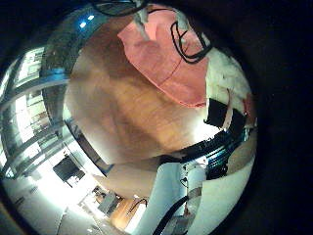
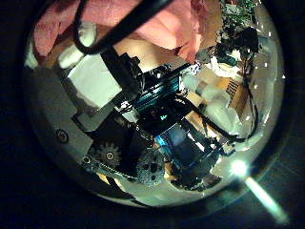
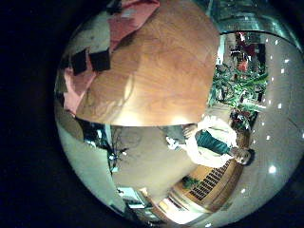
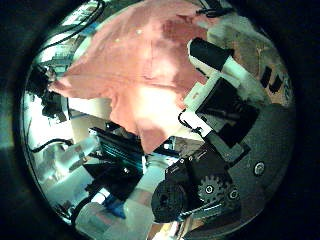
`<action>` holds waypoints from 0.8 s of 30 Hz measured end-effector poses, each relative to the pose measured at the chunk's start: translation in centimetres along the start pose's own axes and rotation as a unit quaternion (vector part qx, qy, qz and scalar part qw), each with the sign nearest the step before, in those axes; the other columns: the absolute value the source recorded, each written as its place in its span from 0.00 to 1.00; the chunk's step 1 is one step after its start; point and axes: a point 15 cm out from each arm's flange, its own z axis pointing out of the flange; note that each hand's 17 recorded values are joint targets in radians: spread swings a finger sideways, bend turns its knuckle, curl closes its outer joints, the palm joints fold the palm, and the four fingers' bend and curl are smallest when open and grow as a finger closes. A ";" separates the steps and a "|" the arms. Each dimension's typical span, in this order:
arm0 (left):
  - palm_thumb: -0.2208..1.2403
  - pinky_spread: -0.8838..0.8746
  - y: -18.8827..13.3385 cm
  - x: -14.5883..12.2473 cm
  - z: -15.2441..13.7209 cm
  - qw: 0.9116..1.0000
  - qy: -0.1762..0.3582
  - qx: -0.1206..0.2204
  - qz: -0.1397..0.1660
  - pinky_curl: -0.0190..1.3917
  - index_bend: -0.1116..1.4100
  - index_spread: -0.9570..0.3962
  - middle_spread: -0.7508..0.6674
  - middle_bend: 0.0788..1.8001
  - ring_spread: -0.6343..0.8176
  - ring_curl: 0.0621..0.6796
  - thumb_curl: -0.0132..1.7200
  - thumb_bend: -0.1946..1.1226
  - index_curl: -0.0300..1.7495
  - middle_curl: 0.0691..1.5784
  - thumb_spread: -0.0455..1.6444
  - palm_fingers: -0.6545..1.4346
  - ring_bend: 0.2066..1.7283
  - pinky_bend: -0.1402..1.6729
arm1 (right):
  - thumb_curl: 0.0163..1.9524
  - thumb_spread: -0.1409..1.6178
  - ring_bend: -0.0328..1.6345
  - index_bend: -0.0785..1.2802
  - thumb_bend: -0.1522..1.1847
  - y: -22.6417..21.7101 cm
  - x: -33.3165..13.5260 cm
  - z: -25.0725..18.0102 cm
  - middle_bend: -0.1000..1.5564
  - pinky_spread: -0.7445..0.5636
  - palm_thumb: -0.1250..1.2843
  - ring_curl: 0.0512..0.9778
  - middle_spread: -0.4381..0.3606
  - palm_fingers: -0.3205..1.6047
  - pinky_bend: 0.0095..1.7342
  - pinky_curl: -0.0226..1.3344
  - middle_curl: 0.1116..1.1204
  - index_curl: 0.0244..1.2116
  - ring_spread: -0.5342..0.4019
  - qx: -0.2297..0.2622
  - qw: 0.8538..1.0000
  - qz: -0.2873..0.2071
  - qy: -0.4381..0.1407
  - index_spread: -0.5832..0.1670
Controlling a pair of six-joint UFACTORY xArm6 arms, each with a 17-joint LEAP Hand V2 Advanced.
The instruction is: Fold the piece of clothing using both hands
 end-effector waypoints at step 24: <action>0.69 0.12 -0.7 0.2 0.8 1.000 0.005 -0.005 0.012 0.62 0.29 0.23 0.06 0.44 0.14 0.78 0.44 0.14 0.85 0.75 0.68 0.78 0.78 0.62 | 0.18 0.65 0.54 0.23 0.10 0.9 -9.1 7.4 0.40 0.72 0.38 0.37 0.39 0.20 0.53 0.28 0.40 0.39 0.47 -0.077 0.995 -0.064 -0.002 0.47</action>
